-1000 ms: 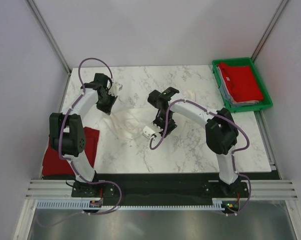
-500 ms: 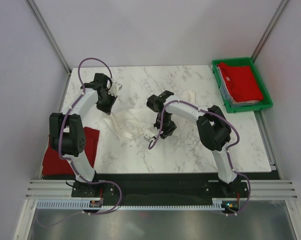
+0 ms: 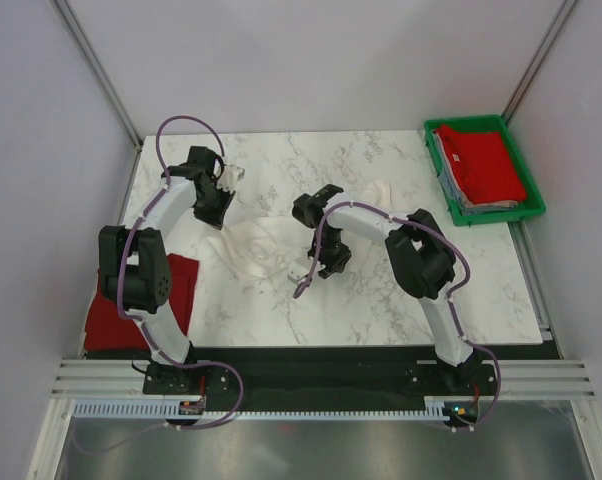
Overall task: Fold and stack the t-shirts
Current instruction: Flatten the tshirt out
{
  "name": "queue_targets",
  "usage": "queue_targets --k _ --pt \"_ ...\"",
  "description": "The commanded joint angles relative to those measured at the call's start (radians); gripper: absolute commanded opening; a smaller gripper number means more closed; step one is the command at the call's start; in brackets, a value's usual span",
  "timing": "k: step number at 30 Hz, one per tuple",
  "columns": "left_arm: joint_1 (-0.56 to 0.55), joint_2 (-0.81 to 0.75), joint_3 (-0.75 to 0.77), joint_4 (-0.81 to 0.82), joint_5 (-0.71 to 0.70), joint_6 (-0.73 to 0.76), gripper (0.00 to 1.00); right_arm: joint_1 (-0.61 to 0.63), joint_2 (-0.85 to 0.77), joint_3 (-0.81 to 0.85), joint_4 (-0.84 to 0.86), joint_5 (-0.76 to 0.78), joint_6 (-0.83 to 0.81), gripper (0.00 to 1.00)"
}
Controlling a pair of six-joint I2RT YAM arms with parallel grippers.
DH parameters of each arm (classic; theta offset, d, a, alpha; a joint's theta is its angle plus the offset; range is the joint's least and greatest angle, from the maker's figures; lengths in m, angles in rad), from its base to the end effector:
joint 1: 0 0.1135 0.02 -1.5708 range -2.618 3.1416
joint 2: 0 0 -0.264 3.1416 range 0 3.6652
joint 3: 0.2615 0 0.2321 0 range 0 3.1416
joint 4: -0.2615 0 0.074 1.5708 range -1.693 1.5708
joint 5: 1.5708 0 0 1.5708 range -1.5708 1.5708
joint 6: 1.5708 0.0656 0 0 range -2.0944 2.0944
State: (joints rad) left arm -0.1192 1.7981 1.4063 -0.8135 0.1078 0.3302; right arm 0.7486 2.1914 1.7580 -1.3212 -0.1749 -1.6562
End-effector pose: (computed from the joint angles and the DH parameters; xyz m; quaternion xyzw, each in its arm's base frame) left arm 0.3560 -0.0497 0.2105 0.2283 0.9551 -0.0336 0.1860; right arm 0.2683 0.2649 0.1523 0.9225 -0.3647 -0.1182 0.0440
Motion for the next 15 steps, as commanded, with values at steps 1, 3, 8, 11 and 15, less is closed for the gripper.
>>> queue_targets --k 1,3,8,11,15 --pt "0.006 -0.014 0.014 0.002 0.020 -0.028 0.07 0.000 0.007 0.040 -0.138 -0.003 0.012 0.29" --pt "0.006 -0.016 0.014 0.002 0.020 -0.029 0.08 -0.002 0.002 0.053 -0.138 -0.006 0.021 0.24" --pt "0.006 -0.013 0.023 0.002 0.033 -0.028 0.08 0.000 -0.041 0.119 -0.138 -0.008 0.067 0.10" --pt "0.006 -0.008 0.033 0.001 0.044 -0.026 0.08 -0.002 -0.083 0.165 -0.136 -0.011 0.102 0.00" --pt "0.004 -0.016 0.045 0.000 0.041 -0.003 0.18 -0.015 -0.131 0.263 -0.135 -0.029 0.173 0.00"
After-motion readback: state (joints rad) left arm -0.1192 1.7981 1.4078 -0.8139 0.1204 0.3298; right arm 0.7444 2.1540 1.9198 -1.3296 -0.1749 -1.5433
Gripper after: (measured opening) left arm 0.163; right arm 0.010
